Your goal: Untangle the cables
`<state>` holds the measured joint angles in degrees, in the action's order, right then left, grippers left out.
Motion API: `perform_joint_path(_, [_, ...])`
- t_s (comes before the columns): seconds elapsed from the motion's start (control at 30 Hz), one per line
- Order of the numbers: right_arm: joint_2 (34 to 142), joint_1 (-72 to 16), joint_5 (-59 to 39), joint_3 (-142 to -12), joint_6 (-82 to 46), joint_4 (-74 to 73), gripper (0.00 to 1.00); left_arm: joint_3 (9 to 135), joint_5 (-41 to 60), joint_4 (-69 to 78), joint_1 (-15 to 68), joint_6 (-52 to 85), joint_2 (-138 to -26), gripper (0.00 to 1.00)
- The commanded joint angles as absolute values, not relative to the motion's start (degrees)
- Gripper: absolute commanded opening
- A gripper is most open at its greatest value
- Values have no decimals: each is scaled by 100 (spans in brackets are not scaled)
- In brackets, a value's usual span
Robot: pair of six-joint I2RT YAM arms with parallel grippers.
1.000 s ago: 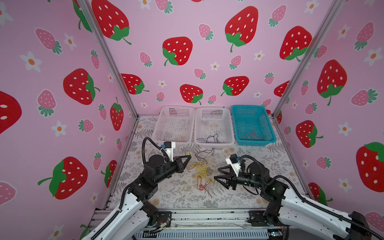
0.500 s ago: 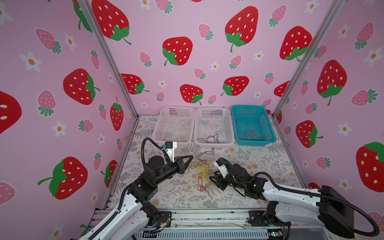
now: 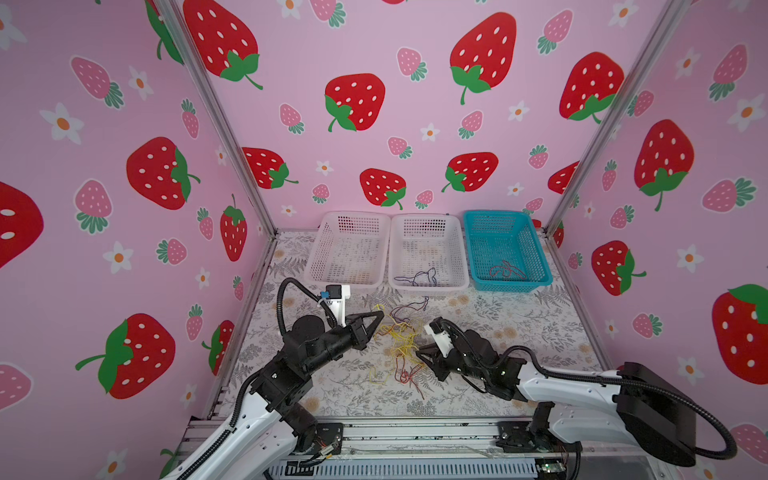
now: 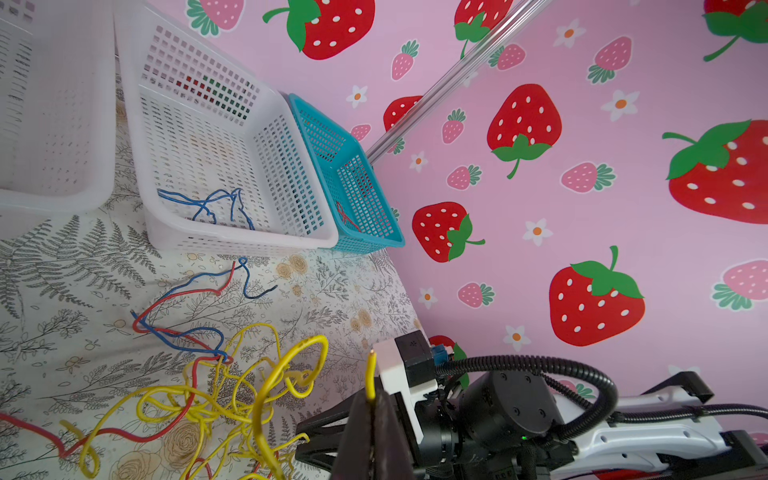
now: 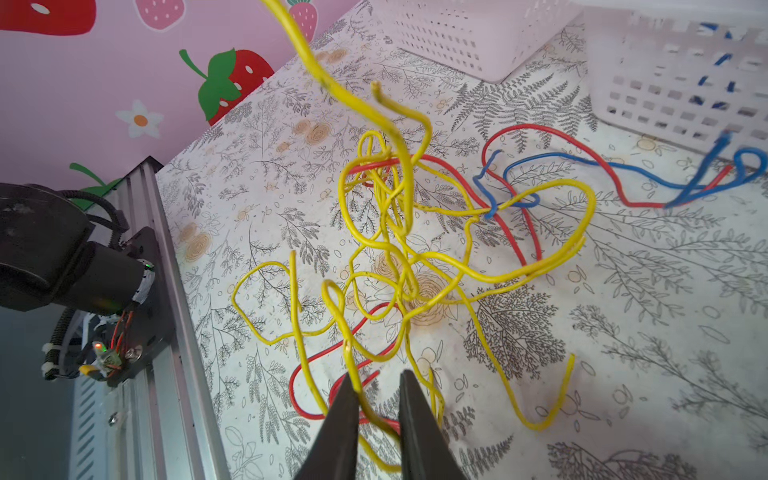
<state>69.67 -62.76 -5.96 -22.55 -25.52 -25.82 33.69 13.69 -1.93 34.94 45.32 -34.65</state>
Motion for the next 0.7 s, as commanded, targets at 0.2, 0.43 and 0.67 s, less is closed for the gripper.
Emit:
perform_joint_path(0.2, [6357, -6287, -444, -2282, -2382, -2558, 0, 3646, 1030, -433, 3507, 4426, -3374, 0])
perform_joint_path(0.43, [4223, -6079, 851, -2462, -2303, -1011, 0, 3620, 334, -1702, 3245, 4323, -3098, 0])
perform_joint_path(0.67, [2796, -5767, 1202, -3087, -2182, 129, 0, 3266, 503, -2071, 2699, 4526, -3065, 0])
